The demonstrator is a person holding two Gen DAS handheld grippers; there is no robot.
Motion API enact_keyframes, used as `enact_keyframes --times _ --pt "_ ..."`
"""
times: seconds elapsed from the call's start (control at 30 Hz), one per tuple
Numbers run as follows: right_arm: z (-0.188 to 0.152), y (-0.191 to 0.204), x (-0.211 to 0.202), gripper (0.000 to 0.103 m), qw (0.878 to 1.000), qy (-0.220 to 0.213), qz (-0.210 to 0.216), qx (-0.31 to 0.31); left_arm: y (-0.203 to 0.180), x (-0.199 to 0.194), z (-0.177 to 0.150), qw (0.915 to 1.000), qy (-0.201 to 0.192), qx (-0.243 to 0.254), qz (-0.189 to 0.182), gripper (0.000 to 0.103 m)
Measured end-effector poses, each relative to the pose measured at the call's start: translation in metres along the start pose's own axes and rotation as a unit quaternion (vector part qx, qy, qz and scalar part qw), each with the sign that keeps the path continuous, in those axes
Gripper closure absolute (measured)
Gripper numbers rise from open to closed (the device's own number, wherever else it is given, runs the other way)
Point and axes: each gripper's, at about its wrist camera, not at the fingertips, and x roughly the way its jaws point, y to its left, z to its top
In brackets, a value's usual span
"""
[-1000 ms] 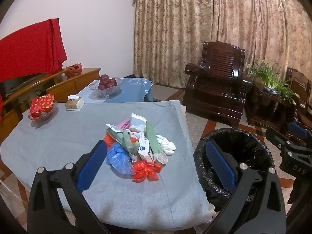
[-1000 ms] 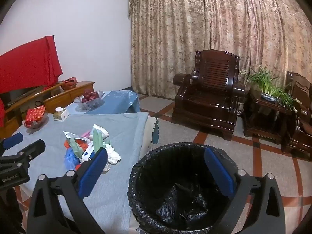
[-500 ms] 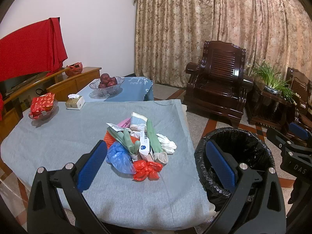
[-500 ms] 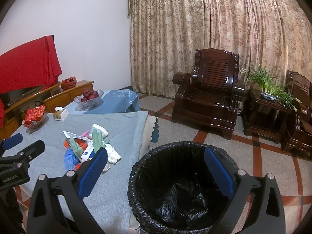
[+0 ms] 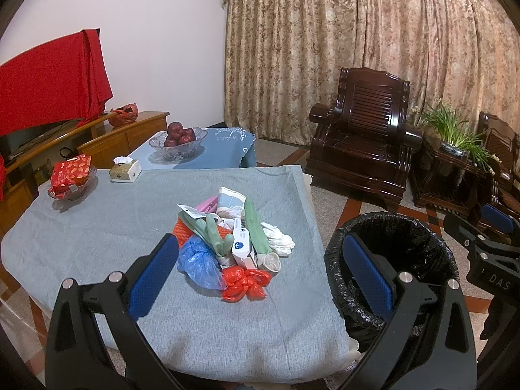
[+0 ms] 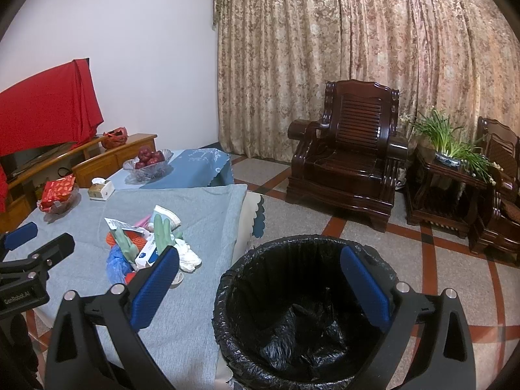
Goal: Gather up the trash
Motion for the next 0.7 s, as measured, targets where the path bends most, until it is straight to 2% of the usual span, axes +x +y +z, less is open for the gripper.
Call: enact_keyframes --times 0.7 --pt "0.0001 0.0005 0.0012 0.006 1.0 0.001 0.0 0.001 -0.0021 -0.0005 0.0 1.0 0.001 0.0 0.0 0.005"
